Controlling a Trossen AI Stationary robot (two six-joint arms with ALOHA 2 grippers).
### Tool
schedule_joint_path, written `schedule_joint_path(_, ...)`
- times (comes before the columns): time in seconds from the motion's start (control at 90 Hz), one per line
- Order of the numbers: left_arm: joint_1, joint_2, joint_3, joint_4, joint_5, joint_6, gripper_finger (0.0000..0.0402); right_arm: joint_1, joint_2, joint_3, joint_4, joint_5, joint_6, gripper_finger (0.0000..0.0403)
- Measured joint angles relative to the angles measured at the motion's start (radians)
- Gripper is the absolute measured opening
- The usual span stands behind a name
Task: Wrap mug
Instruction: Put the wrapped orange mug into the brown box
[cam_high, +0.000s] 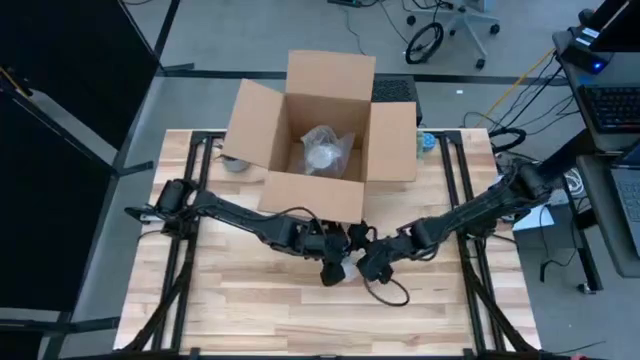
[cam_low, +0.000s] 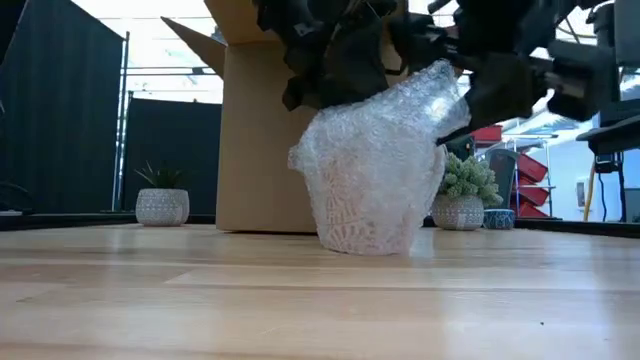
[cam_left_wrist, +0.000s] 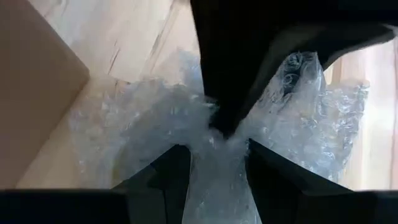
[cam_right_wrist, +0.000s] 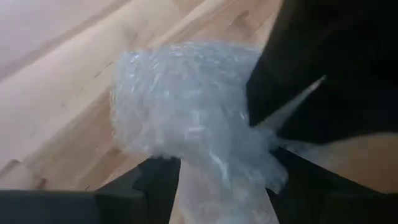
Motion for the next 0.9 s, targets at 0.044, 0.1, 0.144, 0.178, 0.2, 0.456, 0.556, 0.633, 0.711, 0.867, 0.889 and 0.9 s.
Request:
schedule_joint_path(0.044, 0.0, -0.001, -0.001, -0.001, 0.002, -0.001, 0.0138, -0.005, 0.024, 0.025, -0.04, 0.0, -0.007, 0.0181)
schedule_joint_path(0.1, 0.001, -0.001, -0.001, 0.005, 0.01, 0.002, 0.0138, -0.012, 0.058, 0.052, -0.082, -0.005, -0.016, 0.0175)
schedule_joint_path(0.144, 0.001, -0.001, -0.001, 0.005, 0.012, 0.002, 0.0138, -0.019, 0.085, 0.065, -0.102, -0.005, -0.02, 0.017)
schedule_joint_path(0.178, 0.002, -0.001, -0.001, 0.005, 0.014, 0.002, 0.0138, -0.022, 0.103, 0.071, -0.118, -0.006, -0.02, 0.0167)
schedule_joint_path(0.2, 0.002, -0.001, -0.001, 0.005, 0.016, 0.002, 0.0138, -0.024, 0.114, 0.071, -0.121, -0.008, -0.02, 0.0165)
schedule_joint_path(0.456, 0.0, 0.0, -0.001, 0.011, 0.022, 0.0, 0.0138, -0.03, 0.171, 0.075, -0.12, -0.03, -0.016, 0.0116)
schedule_joint_path(0.556, -0.005, -0.004, 0.001, 0.023, 0.041, -0.015, 0.0138, -0.029, 0.169, 0.074, -0.12, -0.052, -0.014, 0.0063)
schedule_joint_path(0.633, -0.014, -0.014, 0.003, 0.033, 0.05, -0.017, 0.0138, -0.022, 0.167, 0.073, -0.12, -0.072, -0.001, 0.0024)
schedule_joint_path(0.711, -0.025, -0.026, 0.003, 0.025, 0.052, -0.022, 0.0138, -0.015, 0.167, 0.07, -0.116, -0.079, 0.008, 0.0022)
schedule_joint_path(0.867, -0.061, -0.056, -0.001, 0.008, 0.055, -0.049, 0.0138, 0.035, 0.132, 0.067, -0.117, -0.081, 0.052, 0.0022)
schedule_joint_path(0.889, -0.068, -0.061, -0.001, 0.006, 0.058, -0.052, 0.0138, 0.044, 0.124, 0.07, -0.121, -0.09, 0.062, 0.0022)
schedule_joint_path(0.9, -0.072, -0.063, -0.001, 0.006, 0.059, -0.052, 0.0138, 0.049, 0.119, 0.071, -0.125, -0.096, 0.068, 0.0022)
